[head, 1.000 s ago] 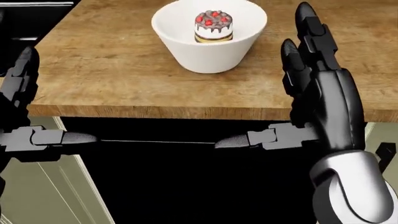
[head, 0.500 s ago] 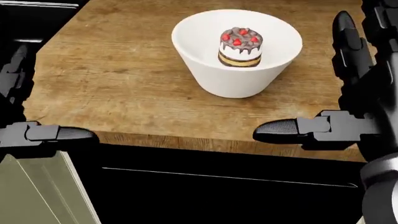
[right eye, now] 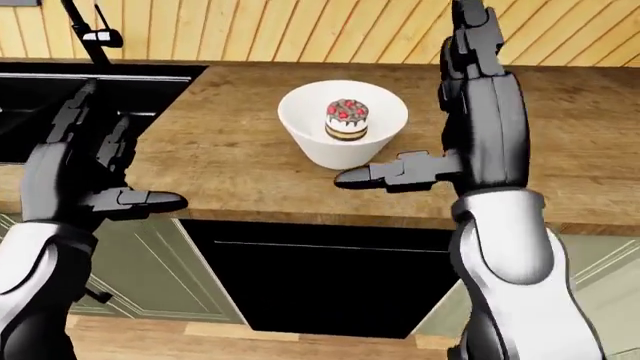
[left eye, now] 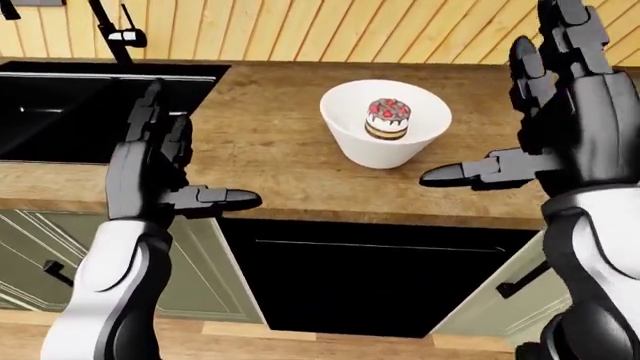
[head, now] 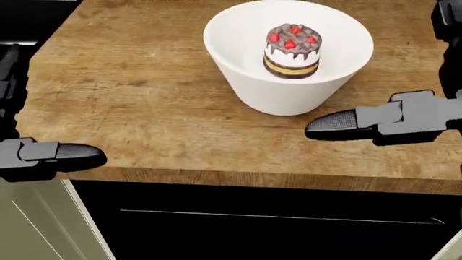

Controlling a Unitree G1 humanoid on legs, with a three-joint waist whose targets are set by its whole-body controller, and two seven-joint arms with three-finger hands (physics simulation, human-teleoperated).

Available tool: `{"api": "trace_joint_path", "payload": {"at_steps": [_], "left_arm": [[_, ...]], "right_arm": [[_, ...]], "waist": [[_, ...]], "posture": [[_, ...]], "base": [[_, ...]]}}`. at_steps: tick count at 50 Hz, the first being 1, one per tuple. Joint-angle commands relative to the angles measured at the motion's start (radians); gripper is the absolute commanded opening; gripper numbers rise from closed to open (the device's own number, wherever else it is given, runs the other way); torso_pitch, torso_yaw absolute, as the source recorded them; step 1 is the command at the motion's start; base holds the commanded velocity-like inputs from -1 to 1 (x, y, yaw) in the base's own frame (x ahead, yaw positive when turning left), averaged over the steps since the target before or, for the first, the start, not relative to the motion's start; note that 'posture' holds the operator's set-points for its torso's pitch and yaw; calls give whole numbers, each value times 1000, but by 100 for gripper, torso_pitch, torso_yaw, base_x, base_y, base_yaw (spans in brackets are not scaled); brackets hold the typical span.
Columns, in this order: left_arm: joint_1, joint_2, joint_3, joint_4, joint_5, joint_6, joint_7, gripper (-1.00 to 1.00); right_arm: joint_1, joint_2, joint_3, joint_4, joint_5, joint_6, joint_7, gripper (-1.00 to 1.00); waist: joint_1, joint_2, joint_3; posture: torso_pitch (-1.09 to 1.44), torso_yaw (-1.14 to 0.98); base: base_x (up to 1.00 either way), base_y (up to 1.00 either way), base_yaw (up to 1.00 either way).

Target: Pick up the bowl with cake and place it on the tray. Pick up the cupcake and place it on the tray.

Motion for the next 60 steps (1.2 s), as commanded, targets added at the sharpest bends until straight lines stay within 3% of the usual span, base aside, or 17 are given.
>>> {"api": "trace_joint_path", "payload": {"at_steps": [1, 5, 9, 11, 13, 16, 19, 24, 35, 53, 55, 60], "left_arm": [[-21, 10, 4, -26, -4, -20, 2, 100], [-20, 9, 8, -39, -12, -14, 6, 100], [-14, 8, 14, -40, -18, -17, 5, 100], [-7, 6, 20, -28, -22, -33, 5, 100], [-5, 7, 17, -34, -25, -30, 8, 100], [-3, 11, 19, -23, -25, -41, 4, 100], [0, 9, 17, -33, -30, -33, 11, 100], [4, 8, 14, -28, -26, -41, 9, 100], [-16, 17, 20, -31, -39, -24, 16, 100], [-9, 15, 17, -26, -37, -34, 13, 100], [-9, 14, 15, -18, -35, -42, 11, 100], [-3, 12, 17, -26, -40, -38, 10, 100]], "right_arm": [[-72, -33, 37, -31, -149, 33, 70, 100], [-171, -117, 228, -44, -463, 115, 232, 100], [-210, -49, 317, 41, -788, 35, 466, 100], [-207, 36, 311, 119, -959, -58, 589, 100], [-190, 125, 259, 209, -1075, -207, 660, 100], [-164, 216, 206, 282, -1188, -368, 722, 100], [-186, 279, 200, 310, -1275, -432, 786, 100], [-211, 333, 195, 384, -1340, -533, 794, 100], [-220, 384, 212, 558, -1367, -660, 702, 100], [-216, 385, 215, 807, -1292, -735, 553, 100], [-220, 382, 215, 819, -1293, -737, 551, 80], [-232, 368, 205, 880, -1286, -748, 513, 65]], "waist": [[1, -3, -20], [0, 1, -14], [-5, 6, -7], [-7, 9, -7], [-9, 13, -7], [-9, 19, -10], [-7, 24, -13], [-9, 35, -15], [-12, 40, -23], [-10, 36, -30], [-9, 36, -30], [-8, 35, -32]], "posture": [[0, 0], [0, 0], [0, 0], [0, 0], [0, 0], [0, 0], [0, 0], [0, 0], [0, 0], [0, 0], [0, 0], [0, 0]], "base": [[0, 0, 0], [0, 0, 0], [0, 0, 0], [0, 0, 0], [0, 0, 0], [0, 0, 0], [0, 0, 0], [0, 0, 0], [0, 0, 0], [0, 0, 0], [0, 0, 0], [0, 0, 0]]}}
